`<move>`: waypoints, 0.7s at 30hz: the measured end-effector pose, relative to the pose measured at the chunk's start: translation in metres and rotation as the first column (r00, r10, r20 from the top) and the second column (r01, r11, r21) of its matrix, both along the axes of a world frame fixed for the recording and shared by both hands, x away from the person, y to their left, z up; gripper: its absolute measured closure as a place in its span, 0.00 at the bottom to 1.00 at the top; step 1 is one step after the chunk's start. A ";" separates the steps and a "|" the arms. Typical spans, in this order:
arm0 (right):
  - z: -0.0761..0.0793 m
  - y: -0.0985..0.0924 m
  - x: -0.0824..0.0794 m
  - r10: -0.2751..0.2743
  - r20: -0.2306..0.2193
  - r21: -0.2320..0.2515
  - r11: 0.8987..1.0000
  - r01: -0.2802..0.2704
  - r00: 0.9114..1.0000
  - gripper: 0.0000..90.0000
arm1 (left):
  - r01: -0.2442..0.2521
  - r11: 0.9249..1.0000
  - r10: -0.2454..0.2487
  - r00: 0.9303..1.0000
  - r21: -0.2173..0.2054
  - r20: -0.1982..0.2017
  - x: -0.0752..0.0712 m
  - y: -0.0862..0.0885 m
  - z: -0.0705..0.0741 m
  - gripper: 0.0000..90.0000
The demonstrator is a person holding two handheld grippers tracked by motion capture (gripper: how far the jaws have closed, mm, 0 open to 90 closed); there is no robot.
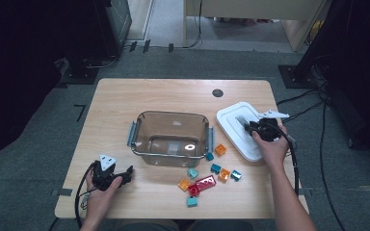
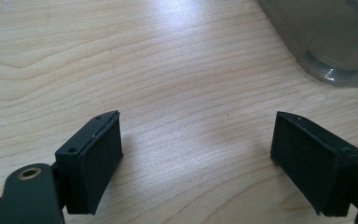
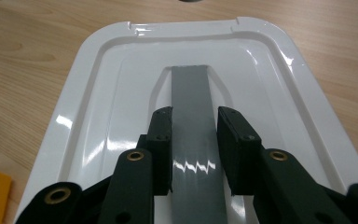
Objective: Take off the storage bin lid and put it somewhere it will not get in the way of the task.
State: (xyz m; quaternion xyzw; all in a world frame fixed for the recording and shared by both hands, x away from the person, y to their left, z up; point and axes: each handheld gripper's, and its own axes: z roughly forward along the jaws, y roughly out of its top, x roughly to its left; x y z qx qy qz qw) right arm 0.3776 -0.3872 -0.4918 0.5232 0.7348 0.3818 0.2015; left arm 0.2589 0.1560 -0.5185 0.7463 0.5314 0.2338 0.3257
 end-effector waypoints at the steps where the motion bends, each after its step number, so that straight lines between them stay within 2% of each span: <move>1: -0.003 0.001 -0.001 -0.004 -0.001 0.001 1.000 0.004 1.000 0.76 | 0.000 1.000 0.000 1.000 0.000 0.001 0.000 0.000 0.000 0.18; 5: -0.013 0.003 -0.003 0.002 -0.008 -0.033 0.999 -0.002 1.000 0.76 | 0.000 1.000 0.000 1.000 0.000 0.000 0.000 0.000 0.000 0.18; 8: -0.021 0.004 -0.008 0.012 0.008 -0.023 1.000 -0.011 1.000 0.76 | 0.000 1.000 0.000 1.000 -0.001 0.000 0.000 0.000 0.000 0.18; 11: -0.026 0.001 -0.013 0.001 0.037 0.014 1.000 -0.001 0.999 0.76 | 0.000 1.000 0.000 1.000 -0.001 0.000 0.000 0.000 0.000 0.18; 14: -0.026 0.002 -0.015 0.003 0.034 0.005 1.000 -0.003 0.999 0.74 | 0.000 1.000 0.000 1.000 0.000 -0.001 0.000 0.000 0.000 0.18; 18: -0.025 0.004 -0.017 0.017 0.025 0.009 1.000 -0.017 1.000 0.62 | 0.000 1.000 0.000 1.000 -0.002 0.000 0.000 0.000 0.000 0.18; 19: -0.025 0.004 -0.017 0.010 0.019 0.019 1.000 -0.010 1.000 0.50 | 0.000 1.000 0.000 1.000 -0.001 0.000 0.000 0.000 0.000 0.18; 20: -0.025 0.003 -0.017 0.015 0.014 0.033 0.999 -0.016 1.000 0.44 | 0.001 1.000 -0.001 1.000 -0.001 0.000 0.000 0.000 0.000 0.18; 21: -0.026 0.003 -0.019 0.018 0.020 0.033 0.999 -0.019 1.000 0.43 | 0.001 1.000 -0.001 1.000 -0.001 0.000 0.000 0.000 0.000 0.18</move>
